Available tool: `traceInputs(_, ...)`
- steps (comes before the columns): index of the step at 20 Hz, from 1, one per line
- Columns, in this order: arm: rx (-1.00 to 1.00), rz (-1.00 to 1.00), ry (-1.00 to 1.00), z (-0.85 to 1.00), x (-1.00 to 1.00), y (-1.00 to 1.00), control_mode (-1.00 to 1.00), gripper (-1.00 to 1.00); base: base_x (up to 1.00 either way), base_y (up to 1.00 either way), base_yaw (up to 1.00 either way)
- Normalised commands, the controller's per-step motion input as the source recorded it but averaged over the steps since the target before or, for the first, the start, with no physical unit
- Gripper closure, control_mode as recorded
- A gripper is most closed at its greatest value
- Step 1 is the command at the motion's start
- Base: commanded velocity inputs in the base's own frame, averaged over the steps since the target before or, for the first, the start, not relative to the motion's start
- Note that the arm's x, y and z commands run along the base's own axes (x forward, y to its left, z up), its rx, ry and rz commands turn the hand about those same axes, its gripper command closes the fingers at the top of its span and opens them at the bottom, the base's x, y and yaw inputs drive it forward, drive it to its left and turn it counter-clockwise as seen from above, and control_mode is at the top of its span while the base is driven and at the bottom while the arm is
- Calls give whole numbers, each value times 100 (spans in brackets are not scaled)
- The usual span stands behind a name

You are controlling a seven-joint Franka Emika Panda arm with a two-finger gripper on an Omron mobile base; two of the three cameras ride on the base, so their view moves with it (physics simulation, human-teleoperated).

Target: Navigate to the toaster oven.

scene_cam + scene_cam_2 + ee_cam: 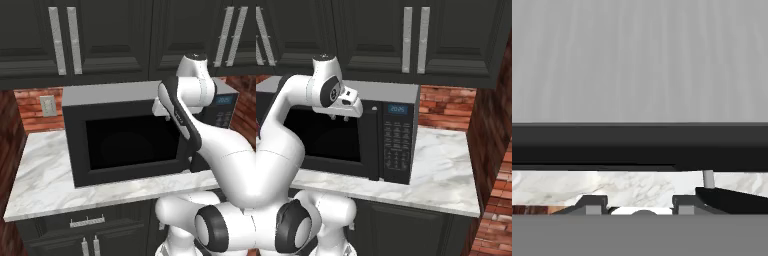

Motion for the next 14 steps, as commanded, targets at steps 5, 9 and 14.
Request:
traceInputs(5, 0, 0, 0, 0, 0, 0, 100, -100, 0, 0, 0)
traceInputs(9, 0, 0, 0, 0, 0, 0, 100, -100, -14, 0, 0)
traceInputs(14, 0, 0, 0, 0, 0, 0, 100, -100, -100, -6, 0)
